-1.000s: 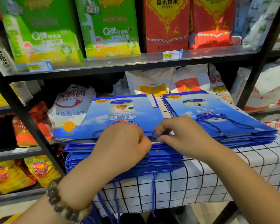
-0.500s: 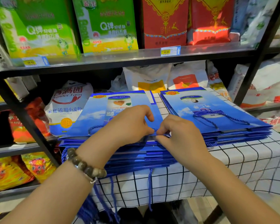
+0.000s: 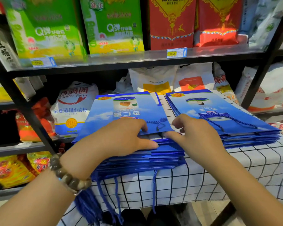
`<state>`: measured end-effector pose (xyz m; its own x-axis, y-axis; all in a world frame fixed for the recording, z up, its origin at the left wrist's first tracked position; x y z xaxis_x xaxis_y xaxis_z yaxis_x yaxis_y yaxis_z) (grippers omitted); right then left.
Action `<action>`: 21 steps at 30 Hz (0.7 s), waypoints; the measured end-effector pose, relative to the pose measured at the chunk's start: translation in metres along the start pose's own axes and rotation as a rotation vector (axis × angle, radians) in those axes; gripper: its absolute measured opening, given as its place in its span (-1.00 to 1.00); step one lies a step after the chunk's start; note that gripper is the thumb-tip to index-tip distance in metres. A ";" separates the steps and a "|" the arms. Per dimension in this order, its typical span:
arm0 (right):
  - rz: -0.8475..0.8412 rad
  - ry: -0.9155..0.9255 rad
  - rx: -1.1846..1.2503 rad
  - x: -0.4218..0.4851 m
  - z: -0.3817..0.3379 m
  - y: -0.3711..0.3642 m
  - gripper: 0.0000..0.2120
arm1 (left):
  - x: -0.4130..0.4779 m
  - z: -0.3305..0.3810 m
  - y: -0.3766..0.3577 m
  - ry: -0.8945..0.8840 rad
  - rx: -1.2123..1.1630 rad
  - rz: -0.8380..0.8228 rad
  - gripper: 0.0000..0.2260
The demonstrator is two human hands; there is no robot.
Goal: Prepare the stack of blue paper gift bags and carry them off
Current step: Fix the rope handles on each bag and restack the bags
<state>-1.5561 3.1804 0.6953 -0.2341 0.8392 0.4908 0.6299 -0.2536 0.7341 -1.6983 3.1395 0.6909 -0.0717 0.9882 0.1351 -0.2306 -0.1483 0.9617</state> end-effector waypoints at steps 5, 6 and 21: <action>0.155 -0.048 0.205 0.012 -0.001 0.012 -0.82 | 0.000 0.011 0.007 -0.080 0.211 0.118 -0.63; 0.204 -0.072 0.284 0.015 0.001 0.016 -0.82 | 0.000 0.016 0.010 -0.124 0.282 0.159 -0.66; -0.316 0.104 0.807 0.003 -0.102 -0.053 -0.45 | -0.008 0.031 0.113 -0.124 -0.343 0.943 -0.81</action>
<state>-1.6654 3.1469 0.7059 -0.5278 0.7547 0.3896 0.8472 0.4347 0.3055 -1.6933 3.1164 0.8055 -0.2721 0.4561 0.8473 -0.3998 -0.8545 0.3316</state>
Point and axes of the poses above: each hand's wrist, its own x-axis towards the middle knuckle, its own y-axis out of the back of the hand, z = x × y, the point moved 9 cm from there along x, towards the middle knuckle, and after that the axes turned 13 degrees about z, right-handed, at the moved point
